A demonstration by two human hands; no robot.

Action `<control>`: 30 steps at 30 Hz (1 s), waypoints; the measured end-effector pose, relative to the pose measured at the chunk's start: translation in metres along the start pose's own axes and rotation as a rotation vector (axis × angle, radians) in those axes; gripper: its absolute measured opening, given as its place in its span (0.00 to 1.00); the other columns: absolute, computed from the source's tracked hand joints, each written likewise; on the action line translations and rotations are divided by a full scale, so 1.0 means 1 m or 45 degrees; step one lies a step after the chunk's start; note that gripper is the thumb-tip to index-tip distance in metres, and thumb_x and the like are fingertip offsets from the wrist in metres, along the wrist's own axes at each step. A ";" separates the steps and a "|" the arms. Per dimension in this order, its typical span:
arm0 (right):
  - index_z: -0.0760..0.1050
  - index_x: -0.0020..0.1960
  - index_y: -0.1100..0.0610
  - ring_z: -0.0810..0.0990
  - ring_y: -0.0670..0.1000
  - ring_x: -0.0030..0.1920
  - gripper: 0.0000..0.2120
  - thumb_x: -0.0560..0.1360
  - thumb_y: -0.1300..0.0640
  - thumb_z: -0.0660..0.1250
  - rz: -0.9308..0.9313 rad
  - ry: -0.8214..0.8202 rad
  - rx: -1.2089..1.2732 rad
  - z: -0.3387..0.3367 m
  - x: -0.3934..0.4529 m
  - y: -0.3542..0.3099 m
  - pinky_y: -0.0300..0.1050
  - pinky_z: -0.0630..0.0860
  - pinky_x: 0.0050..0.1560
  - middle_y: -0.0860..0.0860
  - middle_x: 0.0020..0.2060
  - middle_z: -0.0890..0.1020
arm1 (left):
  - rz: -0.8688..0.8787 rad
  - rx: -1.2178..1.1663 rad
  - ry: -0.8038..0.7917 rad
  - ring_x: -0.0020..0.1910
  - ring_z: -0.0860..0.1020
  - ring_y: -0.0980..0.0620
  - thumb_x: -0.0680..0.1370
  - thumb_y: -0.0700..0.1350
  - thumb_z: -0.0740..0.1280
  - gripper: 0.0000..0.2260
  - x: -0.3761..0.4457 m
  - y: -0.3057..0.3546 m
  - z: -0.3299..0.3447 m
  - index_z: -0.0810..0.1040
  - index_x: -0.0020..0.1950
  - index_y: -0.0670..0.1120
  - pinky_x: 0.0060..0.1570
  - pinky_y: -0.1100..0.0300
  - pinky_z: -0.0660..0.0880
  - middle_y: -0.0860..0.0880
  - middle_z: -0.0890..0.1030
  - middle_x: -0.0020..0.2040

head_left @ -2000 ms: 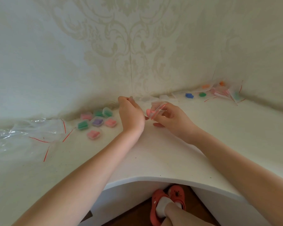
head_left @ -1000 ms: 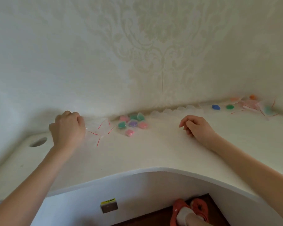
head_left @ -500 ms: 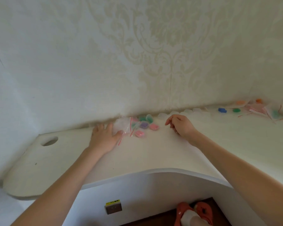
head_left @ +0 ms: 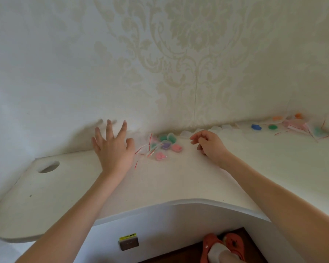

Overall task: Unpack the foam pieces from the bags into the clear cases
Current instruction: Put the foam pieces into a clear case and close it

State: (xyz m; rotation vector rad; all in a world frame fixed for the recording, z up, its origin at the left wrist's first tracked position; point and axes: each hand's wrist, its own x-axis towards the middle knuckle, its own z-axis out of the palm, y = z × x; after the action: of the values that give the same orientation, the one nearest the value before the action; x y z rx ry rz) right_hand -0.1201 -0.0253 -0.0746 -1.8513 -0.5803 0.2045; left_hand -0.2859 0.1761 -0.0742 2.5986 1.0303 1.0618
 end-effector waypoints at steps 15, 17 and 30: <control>0.71 0.56 0.51 0.73 0.52 0.35 0.09 0.77 0.53 0.59 -0.038 0.532 -0.735 -0.113 -0.006 0.043 0.43 0.62 0.32 0.49 0.30 0.72 | 0.909 -0.273 -0.525 0.74 0.57 0.46 0.80 0.43 0.59 0.27 -0.025 0.202 0.097 0.53 0.77 0.44 0.71 0.56 0.53 0.43 0.59 0.76; 0.69 0.64 0.49 0.75 0.53 0.39 0.16 0.77 0.52 0.60 0.009 0.531 -0.746 -0.115 -0.003 0.050 0.43 0.65 0.37 0.49 0.33 0.74 | 0.902 -0.283 -0.545 0.75 0.55 0.46 0.81 0.44 0.57 0.27 -0.021 0.214 0.112 0.50 0.77 0.43 0.71 0.57 0.52 0.43 0.57 0.77; 0.71 0.62 0.44 0.78 0.50 0.52 0.20 0.73 0.37 0.63 0.115 0.402 -1.052 -0.117 0.010 0.058 0.42 0.68 0.45 0.47 0.49 0.80 | 0.874 -0.539 -0.512 0.65 0.67 0.47 0.77 0.38 0.63 0.15 -0.010 0.224 0.142 0.74 0.64 0.45 0.61 0.56 0.67 0.47 0.73 0.63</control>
State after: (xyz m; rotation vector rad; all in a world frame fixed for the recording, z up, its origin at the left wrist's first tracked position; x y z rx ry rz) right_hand -0.0461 -0.1329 -0.0856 -2.6393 -0.3779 -0.3189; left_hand -0.0750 0.0169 -0.1004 2.6555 -0.1834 0.6886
